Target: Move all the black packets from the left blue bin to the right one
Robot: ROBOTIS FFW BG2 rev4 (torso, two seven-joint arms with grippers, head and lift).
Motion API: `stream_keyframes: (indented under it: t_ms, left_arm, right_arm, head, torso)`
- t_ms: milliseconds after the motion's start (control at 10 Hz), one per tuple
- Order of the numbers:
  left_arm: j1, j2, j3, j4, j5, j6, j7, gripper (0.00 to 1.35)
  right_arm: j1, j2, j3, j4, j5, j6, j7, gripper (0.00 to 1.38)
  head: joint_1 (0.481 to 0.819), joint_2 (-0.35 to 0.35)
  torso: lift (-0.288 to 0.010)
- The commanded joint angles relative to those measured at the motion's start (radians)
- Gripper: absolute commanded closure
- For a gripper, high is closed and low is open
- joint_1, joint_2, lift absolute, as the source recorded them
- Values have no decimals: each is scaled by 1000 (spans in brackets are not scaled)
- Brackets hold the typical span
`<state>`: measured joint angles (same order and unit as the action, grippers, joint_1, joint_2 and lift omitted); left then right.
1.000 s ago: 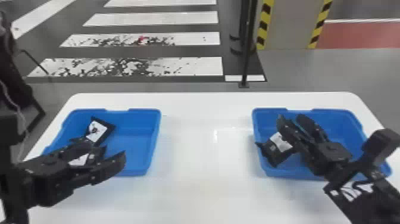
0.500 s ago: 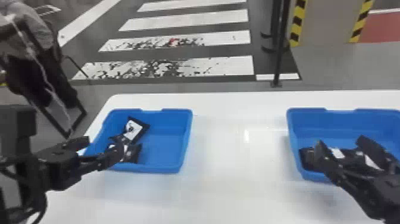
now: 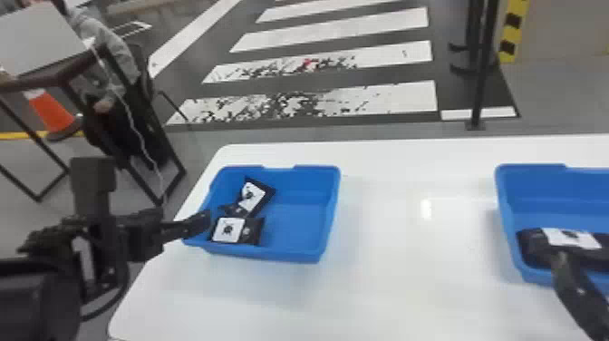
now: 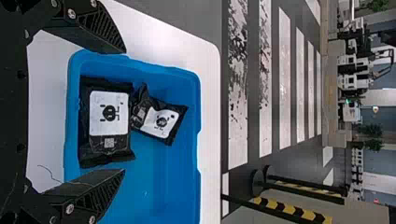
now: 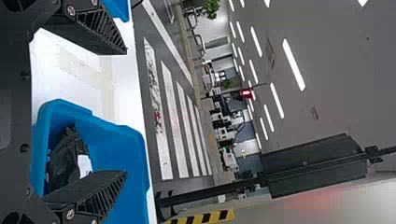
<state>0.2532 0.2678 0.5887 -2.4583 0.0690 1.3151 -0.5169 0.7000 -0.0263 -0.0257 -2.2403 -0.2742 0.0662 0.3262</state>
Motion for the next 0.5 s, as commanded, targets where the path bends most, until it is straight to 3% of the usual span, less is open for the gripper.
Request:
stream_keyframes:
  t_ms: [0, 400]
  left_arm:
    - [-79, 4, -18, 103, -41, 22, 3, 163]
    - [-261, 47, -154, 383, -69, 79, 3, 168]
  right_arm:
    - [14, 2, -2, -4, -7, 2, 1, 119]
    - [12, 2, 0, -4, -19, 7, 1, 119]
  head:
    - [695, 350]
    - [695, 350]
  torso:
    - [-185]
    - [-185]
